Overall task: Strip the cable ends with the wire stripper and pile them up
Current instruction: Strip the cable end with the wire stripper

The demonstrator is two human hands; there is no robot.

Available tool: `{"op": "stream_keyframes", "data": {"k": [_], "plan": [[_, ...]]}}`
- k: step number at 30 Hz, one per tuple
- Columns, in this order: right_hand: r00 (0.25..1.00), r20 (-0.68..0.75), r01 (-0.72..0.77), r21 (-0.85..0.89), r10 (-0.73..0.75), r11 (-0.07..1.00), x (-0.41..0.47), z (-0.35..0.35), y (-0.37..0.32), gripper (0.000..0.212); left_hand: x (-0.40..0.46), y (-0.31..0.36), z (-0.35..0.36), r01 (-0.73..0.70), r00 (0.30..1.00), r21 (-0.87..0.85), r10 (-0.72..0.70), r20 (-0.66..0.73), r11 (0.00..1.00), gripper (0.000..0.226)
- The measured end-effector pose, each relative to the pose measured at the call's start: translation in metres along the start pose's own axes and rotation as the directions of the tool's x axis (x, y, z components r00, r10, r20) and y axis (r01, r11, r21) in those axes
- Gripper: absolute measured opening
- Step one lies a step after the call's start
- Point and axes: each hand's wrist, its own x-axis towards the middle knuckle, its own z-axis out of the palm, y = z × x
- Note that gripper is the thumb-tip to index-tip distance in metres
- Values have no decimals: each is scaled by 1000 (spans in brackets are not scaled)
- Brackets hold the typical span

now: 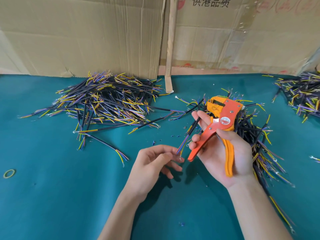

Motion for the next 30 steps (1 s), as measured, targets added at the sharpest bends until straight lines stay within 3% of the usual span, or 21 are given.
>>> {"op": "stream_keyframes", "data": {"k": [5, 9, 15, 19, 21, 25, 30], "plan": [[986, 136, -97, -1, 96, 995, -2, 7, 5, 69, 2, -6, 3, -77, 997, 41, 77, -16, 996, 28], [965, 166, -193, -78, 204, 978, -3, 19, 18, 71, 5, -5, 6, -109, 981, -45, 100, -164, 993, 29], [954, 98, -273, -106, 284, 956, -4, 27, 29, 70, 22, 11, 16, -45, 978, -304, -20, -209, 952, 29], [969, 24, -244, -96, 248, 965, -3, 27, 28, 74, 40, 19, 19, -36, 972, -256, -25, -233, 966, 14], [978, -31, -206, -115, 204, 972, -3, 27, 27, 66, 48, 21, 18, -56, 958, -213, -8, -286, 975, 10], [982, -99, -171, -135, 158, 976, -3, 24, 22, 59, 52, 12, 12, -127, 925, -133, 69, -374, 983, 20], [979, -184, -122, -149, 94, 981, -1, 21, 22, 58, 50, 4, 8, -150, 928, 35, 153, -341, 988, 28]]}}
